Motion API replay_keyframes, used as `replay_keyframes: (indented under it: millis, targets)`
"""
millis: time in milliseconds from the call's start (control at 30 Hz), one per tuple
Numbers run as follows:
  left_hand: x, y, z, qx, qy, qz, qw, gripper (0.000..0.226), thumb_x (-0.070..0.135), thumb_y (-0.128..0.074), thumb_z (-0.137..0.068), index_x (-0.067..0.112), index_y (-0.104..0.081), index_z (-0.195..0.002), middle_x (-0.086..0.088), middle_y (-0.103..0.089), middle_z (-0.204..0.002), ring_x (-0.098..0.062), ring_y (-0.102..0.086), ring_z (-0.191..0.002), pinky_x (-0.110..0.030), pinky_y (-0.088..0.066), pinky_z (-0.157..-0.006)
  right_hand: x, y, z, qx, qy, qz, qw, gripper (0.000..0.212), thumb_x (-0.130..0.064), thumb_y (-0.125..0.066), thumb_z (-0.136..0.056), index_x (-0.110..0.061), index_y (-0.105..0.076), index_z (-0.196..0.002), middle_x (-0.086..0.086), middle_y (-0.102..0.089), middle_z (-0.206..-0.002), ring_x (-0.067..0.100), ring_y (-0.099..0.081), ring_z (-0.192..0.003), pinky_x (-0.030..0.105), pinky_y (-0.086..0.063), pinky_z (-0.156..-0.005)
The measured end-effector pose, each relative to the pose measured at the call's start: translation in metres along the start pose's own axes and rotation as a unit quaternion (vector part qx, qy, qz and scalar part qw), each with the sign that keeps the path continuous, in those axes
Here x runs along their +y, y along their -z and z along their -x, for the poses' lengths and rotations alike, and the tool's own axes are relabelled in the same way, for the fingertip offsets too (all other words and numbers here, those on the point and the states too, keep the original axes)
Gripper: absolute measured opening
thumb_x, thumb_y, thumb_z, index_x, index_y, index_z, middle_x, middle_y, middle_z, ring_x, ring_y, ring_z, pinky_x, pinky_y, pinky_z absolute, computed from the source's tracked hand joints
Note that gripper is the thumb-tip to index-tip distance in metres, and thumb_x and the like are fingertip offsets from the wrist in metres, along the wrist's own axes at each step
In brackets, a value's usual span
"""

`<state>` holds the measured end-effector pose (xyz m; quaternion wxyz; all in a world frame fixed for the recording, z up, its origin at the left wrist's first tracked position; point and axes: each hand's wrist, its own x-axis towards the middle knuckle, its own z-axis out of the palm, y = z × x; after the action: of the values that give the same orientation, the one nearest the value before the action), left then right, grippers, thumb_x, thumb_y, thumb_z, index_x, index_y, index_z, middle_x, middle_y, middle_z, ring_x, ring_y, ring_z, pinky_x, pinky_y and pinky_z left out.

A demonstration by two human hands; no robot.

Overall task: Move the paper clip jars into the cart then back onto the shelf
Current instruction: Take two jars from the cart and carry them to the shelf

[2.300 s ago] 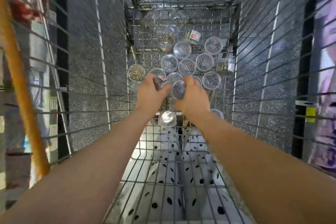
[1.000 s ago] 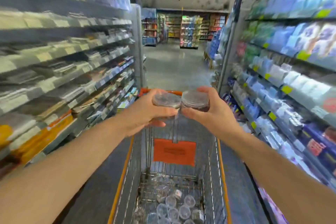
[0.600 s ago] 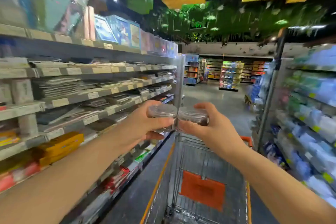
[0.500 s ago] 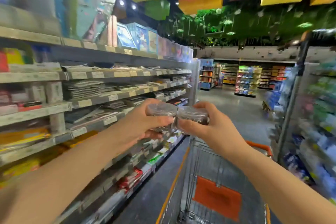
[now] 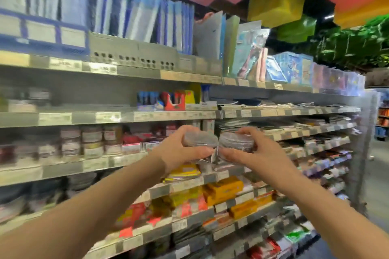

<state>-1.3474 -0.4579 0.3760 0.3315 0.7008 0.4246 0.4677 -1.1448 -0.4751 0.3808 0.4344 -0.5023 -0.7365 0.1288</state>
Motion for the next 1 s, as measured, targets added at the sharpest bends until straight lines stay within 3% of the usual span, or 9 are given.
replay_keyframes:
  millis: [100, 200, 333, 467, 633, 700, 767, 900, 1000]
  targets:
    - [-0.025, 0.07, -0.01, 0.025, 0.005, -0.018, 1.0, 0.057, 0.046, -0.08, -0.05, 0.032, -0.053, -0.098, 0.006, -0.064, -0.09, -0.004, -0.064, -0.077, -0.021, -0.049, -0.068, -0.022, -0.058, -0.046, -0.018, 0.02, -0.039, 0.999, 0.055, -0.057, -0.07, -0.068, -0.038, -0.044, -0.112, -0.025, -0.053, -0.095, -0.004, -0.054, -0.082, 0.014, -0.045, -0.065]
    - [-0.048, 0.127, -0.017, 0.049, 0.023, -0.016, 0.998, 0.063, 0.038, -0.084, -0.057, 0.029, -0.051, -0.111, 0.003, -0.066, -0.096, -0.002, -0.066, -0.076, -0.019, -0.051, -0.067, -0.041, -0.108, -0.088, -0.047, 0.039, -0.064, 0.996, 0.051, -0.056, -0.069, -0.07, -0.039, -0.044, -0.111, -0.021, -0.055, -0.093, -0.002, -0.055, -0.079, 0.015, -0.042, -0.059]
    - [-0.076, 0.185, -0.034, 0.092, 0.032, -0.043, 0.994, 0.057, 0.034, -0.082, -0.064, 0.023, -0.052, -0.111, -0.001, -0.067, -0.096, -0.005, -0.065, -0.077, -0.018, -0.049, -0.065, -0.054, -0.168, -0.144, -0.068, 0.068, -0.074, 0.993, 0.058, -0.058, -0.07, -0.068, -0.039, -0.044, -0.116, -0.014, -0.055, -0.097, 0.003, -0.053, -0.085, 0.02, -0.041, -0.064]
    - [-0.104, 0.232, -0.053, 0.147, 0.044, -0.087, 0.984, 0.067, 0.048, -0.08, -0.053, 0.028, -0.052, -0.111, 0.002, -0.069, -0.099, -0.009, -0.067, -0.089, -0.021, -0.05, -0.074, -0.063, -0.219, -0.201, -0.096, 0.116, -0.092, 0.984, 0.054, -0.058, -0.068, -0.069, -0.04, -0.044, -0.114, -0.026, -0.045, -0.09, -0.003, -0.048, -0.08, 0.016, -0.035, -0.061]
    - [-0.12, 0.276, -0.088, 0.248, 0.05, -0.155, 0.955, 0.058, 0.05, -0.082, -0.058, 0.033, -0.053, -0.105, 0.009, -0.066, -0.098, 0.0, -0.064, -0.085, -0.015, -0.049, -0.066, -0.077, -0.271, -0.272, -0.143, 0.171, -0.126, 0.967, 0.058, -0.058, -0.071, -0.066, -0.038, -0.048, -0.116, -0.019, -0.054, -0.089, -0.002, -0.052, -0.079, 0.017, -0.037, -0.06]
    - [-0.123, 0.293, -0.104, 0.278, 0.05, -0.194, 0.939, 0.063, 0.06, -0.075, -0.048, 0.035, -0.053, -0.101, 0.011, -0.066, -0.096, -0.001, -0.064, -0.085, -0.019, -0.05, -0.071, -0.085, -0.286, -0.299, -0.165, 0.194, -0.132, 0.958, 0.059, -0.061, -0.07, -0.064, -0.039, -0.049, -0.114, -0.017, -0.056, -0.089, -0.001, -0.053, -0.08, 0.016, -0.036, -0.06]
    - [-0.124, 0.31, -0.115, 0.296, 0.056, -0.228, 0.926, 0.064, 0.064, -0.068, -0.044, 0.036, -0.052, -0.1, 0.01, -0.066, -0.095, -0.005, -0.064, -0.087, -0.024, -0.051, -0.075, -0.094, -0.3, -0.324, -0.185, 0.219, -0.141, 0.948, 0.058, -0.063, -0.069, -0.062, -0.041, -0.049, -0.112, -0.018, -0.055, -0.083, -0.002, -0.053, -0.075, 0.015, -0.035, -0.059]
    - [-0.123, 0.34, -0.128, 0.321, 0.069, -0.266, 0.906, 0.052, 0.061, -0.07, -0.051, 0.035, -0.053, -0.093, 0.015, -0.065, -0.083, 0.0, -0.061, -0.075, -0.02, -0.046, -0.067, -0.113, -0.323, -0.359, -0.221, 0.255, -0.153, 0.929, 0.057, -0.062, -0.069, -0.06, -0.04, -0.05, -0.11, -0.02, -0.059, -0.091, -0.006, -0.056, -0.08, 0.01, -0.04, -0.06]
    - [-0.121, 0.366, -0.132, 0.322, 0.091, -0.313, 0.889, 0.048, 0.054, -0.076, -0.06, 0.032, -0.055, -0.097, 0.014, -0.065, -0.091, -0.002, -0.062, -0.082, -0.019, -0.047, -0.069, -0.134, -0.341, -0.383, -0.249, 0.279, -0.142, 0.917, 0.071, -0.073, -0.06, -0.044, -0.037, -0.048, -0.104, -0.024, -0.055, -0.09, -0.006, -0.053, -0.081, 0.012, -0.041, -0.064]
